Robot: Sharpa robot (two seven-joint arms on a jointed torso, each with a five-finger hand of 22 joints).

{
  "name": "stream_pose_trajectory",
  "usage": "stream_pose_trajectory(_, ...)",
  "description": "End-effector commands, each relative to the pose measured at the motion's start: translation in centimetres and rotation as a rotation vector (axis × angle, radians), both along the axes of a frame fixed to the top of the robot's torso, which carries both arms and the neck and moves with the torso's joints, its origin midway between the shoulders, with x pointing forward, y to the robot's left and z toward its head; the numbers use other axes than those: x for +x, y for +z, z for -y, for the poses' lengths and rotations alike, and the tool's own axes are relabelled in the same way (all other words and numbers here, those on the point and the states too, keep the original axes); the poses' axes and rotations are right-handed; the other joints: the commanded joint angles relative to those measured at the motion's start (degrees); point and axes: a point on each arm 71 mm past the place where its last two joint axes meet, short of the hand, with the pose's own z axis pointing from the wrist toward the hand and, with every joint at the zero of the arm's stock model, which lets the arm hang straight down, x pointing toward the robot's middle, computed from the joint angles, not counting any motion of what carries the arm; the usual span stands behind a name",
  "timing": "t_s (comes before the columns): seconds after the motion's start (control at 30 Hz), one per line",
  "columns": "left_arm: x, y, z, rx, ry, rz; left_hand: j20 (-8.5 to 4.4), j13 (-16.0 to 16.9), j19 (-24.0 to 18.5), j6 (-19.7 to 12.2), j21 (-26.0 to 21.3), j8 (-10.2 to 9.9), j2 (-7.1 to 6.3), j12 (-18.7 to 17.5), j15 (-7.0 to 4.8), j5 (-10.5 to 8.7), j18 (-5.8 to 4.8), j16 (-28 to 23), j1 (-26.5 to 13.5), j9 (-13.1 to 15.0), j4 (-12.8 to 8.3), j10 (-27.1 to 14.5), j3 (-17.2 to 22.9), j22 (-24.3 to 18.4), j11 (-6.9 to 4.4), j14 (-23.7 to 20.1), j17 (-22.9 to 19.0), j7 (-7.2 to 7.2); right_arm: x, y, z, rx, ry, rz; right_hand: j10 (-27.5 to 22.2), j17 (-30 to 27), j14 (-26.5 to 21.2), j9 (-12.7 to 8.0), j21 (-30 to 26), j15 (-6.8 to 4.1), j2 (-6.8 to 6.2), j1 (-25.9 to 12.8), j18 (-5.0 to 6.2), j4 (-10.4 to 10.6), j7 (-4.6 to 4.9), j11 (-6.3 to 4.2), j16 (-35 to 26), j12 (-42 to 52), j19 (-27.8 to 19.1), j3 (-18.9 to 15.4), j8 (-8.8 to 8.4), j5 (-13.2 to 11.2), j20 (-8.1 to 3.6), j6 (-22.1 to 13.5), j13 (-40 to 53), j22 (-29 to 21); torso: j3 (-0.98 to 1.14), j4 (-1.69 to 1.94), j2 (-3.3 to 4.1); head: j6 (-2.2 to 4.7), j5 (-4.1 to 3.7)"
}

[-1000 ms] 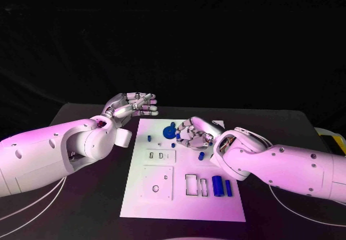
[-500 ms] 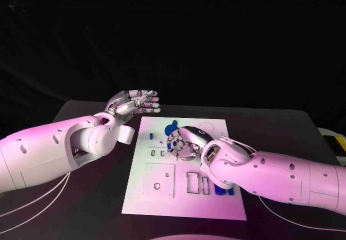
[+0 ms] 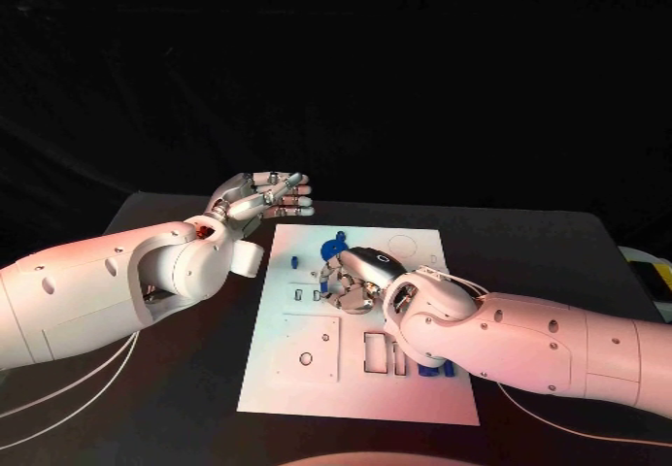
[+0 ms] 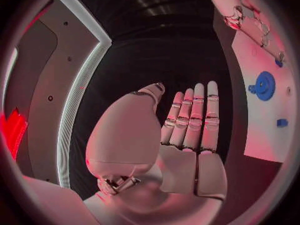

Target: Assemble the parts on the task board

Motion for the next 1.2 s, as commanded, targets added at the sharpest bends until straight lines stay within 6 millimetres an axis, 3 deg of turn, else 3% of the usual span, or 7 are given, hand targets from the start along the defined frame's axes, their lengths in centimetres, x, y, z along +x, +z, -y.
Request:
stream_pose_trajectory(0.03, -0.06, 0.16, 0.20, -0.012, -0.007, 0.008, 0.07, 0.1, -0.2, 0.3, -0.2, -0.2, -0.32, -0.4, -0.02, -0.25, 0.65, -0.4, -0.1, 0.0, 0.0, 0.4, 0.4, -0.1, -0.11, -0.4, 0.1, 1.51, -0.03, -0.39, -0.11, -0.049, 0.018, -0.001, 0.3, 11.2, 5.1, 2.4, 0.0, -0.33, -0.08, -0.4, -0.78, -0.1, -1.14, -0.24, -0.2, 0.0, 0.0, -0.4, 0.31, -0.3, -0.43, 1.1, 0.0, 6.3, -0.01, 0.07, 0.01, -0.15, 0.01)
stream_pose_trajectory(0.7, -0.11, 0.13, 0.14, -0.012, -0.010, 0.003, 0.12, 0.1, -0.3, 0.3, -0.3, -0.2, -0.34, -0.4, 0.02, -0.26, 0.64, -0.4, -0.1, 0.0, 0.0, 0.4, 0.4, -0.1, -0.09, -0.5, 0.1, 1.52, -0.04, -1.01, -0.25, -0.081, 0.033, -0.014, -0.7, 10.5, 5.0, 2.2, -0.9, -0.12, -1.86, -0.9, -0.54, -0.5, -0.66, 0.10, -0.5, -1.0, -0.7, -1.0, -0.14, -0.2, -0.36, -0.3, -0.9, 5.5, 0.01, 0.04, -0.02, -0.56, -0.01)
stream_pose_trajectory(1.2, -0.09, 0.11, 0.05, -0.011, -0.011, 0.001, 0.15, 0.1, -0.4, 0.3, -0.3, -0.3, -0.35, -0.5, 0.04, -0.26, 0.64, -0.5, -0.2, 0.0, 0.0, 0.4, 0.5, -0.2, -0.07, -0.6, 0.1, 1.53, -0.03, -1.10, -0.28, -0.087, 0.037, -0.016, -1.0, 10.4, 4.9, 2.1, -1.1, 0.00, -2.04, -0.8, -0.49, -0.6, -0.49, 0.25, -0.6, -1.2, -0.9, -1.0, -0.32, -0.2, -0.27, -0.8, -1.2, 5.4, 0.03, 0.04, 0.01, -0.74, -0.09)
